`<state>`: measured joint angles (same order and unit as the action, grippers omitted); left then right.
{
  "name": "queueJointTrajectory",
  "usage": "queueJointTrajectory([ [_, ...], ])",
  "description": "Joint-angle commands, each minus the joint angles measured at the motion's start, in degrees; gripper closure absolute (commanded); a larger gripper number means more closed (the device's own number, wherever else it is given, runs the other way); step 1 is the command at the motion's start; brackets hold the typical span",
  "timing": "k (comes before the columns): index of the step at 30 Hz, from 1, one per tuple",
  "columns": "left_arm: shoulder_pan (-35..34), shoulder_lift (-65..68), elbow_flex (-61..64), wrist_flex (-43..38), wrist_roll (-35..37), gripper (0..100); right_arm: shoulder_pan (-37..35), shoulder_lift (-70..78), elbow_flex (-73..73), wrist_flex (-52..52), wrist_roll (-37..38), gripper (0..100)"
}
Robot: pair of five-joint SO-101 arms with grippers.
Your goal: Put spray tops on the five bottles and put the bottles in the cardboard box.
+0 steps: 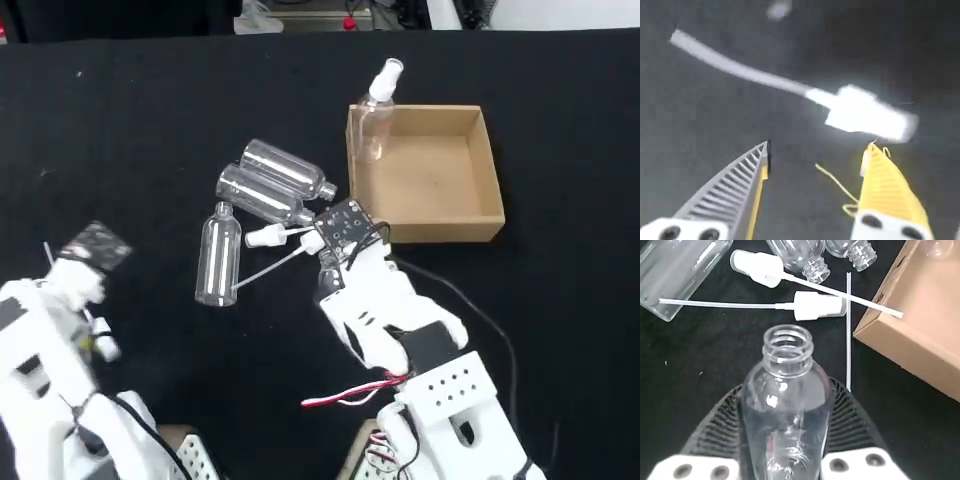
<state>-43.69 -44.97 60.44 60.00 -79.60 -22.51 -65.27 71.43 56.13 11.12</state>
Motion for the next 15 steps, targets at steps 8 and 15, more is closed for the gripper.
queueJointTrajectory([
  [8, 19.30, -9.93, 6.37, -4.57, 25.93, 70, -0.88, -1.27, -0.22, -1.76, -0.44, 98.7],
  [15, 8.13, -9.58, -6.29, 5.01, 12.66, 70, -0.88, -1.27, 0.40, -2.02, -0.44, 98.7],
])
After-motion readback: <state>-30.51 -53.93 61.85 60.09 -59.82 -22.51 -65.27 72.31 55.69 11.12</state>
